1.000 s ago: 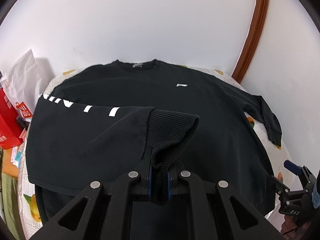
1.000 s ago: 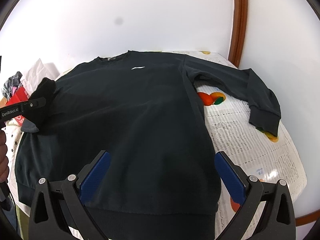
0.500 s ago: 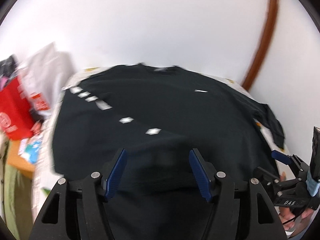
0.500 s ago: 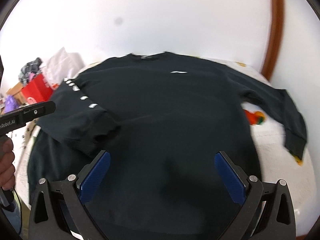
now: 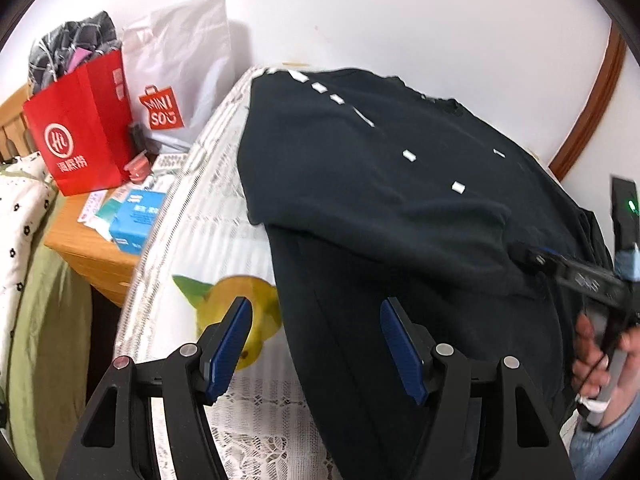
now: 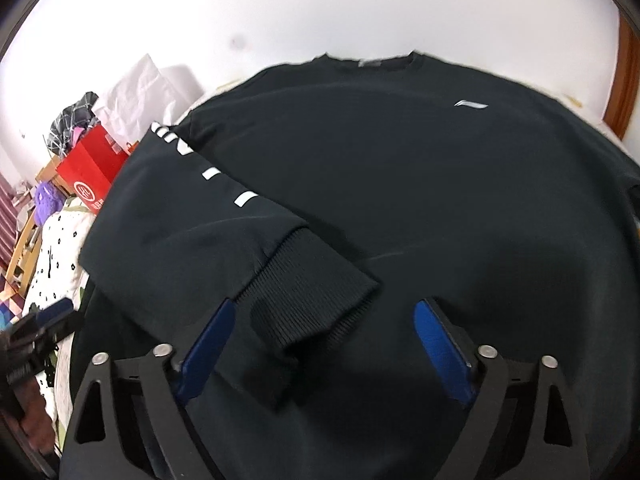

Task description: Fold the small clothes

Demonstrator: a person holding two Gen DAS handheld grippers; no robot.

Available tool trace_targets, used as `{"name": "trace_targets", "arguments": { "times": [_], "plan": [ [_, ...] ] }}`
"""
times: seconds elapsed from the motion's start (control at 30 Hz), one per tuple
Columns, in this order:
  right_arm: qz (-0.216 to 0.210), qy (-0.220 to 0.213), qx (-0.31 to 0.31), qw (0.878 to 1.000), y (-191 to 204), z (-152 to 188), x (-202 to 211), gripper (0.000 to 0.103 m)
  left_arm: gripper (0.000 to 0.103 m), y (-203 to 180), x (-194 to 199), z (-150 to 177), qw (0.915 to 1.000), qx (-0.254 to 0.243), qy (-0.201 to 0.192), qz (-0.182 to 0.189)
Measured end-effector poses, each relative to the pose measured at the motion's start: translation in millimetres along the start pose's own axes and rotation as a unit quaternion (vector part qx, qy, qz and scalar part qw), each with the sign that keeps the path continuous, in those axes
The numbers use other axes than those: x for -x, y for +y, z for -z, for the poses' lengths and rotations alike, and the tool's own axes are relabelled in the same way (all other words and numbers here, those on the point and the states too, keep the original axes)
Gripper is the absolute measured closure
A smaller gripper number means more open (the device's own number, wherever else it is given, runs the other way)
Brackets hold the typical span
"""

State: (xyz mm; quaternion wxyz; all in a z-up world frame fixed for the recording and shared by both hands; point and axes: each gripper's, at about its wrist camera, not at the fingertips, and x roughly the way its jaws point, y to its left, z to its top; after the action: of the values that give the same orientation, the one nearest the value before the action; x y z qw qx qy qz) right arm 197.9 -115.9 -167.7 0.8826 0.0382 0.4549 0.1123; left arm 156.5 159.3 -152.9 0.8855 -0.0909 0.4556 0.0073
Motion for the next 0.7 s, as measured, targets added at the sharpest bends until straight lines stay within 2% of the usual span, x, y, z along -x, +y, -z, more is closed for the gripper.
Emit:
{"name": "trace_targets", "arguments": {
  "times": [0.07,0.13,0.17,0.2,0.23,0.47,0.7],
  "plan": [
    [0.010,0.005,0.010,1.000,7.3,-3.1,-9.9,0.039,0.039,-2.0,-7.1,2.3,1.0000,-0.005,0.004,-0.005],
    [0.023,-0.005,0.029,0.999,15.6,-6.8,-12.0,0.060,0.039,-3.6,-13.2,1.4,0.9999,-0.001,0.005,-0.010],
    [0.020,-0.008,0.042,0.999,19.6,-10.1,-10.9,0.078,0.039,-3.3,-16.0,0.4,0.9999,0.005,0.004,-0.011],
    [0.006,-0.008,0.051,0.999,22.3,-14.8,-8.8,0.085,0.039,-2.3,-17.3,-0.5,0.9999,0.009,0.002,-0.013],
    [-0.004,-0.011,0.051,0.999,23.3,-19.9,-5.4,0.085,0.039,-2.2,-18.8,-2.0,0.9998,0.013,0.000,-0.016],
    [0.001,-0.082,0.071,0.994,19.5,-61.1,32.8,0.087,0.040,-1.6,-27.7,-9.5,0.9987,0.011,0.002,-0.049],
    [0.027,-0.137,0.050,0.989,-28.0,-104.4,64.0,0.087,0.041,-1.6,-30.9,-13.6,0.9974,0.006,0.005,-0.071]
  ]
}}
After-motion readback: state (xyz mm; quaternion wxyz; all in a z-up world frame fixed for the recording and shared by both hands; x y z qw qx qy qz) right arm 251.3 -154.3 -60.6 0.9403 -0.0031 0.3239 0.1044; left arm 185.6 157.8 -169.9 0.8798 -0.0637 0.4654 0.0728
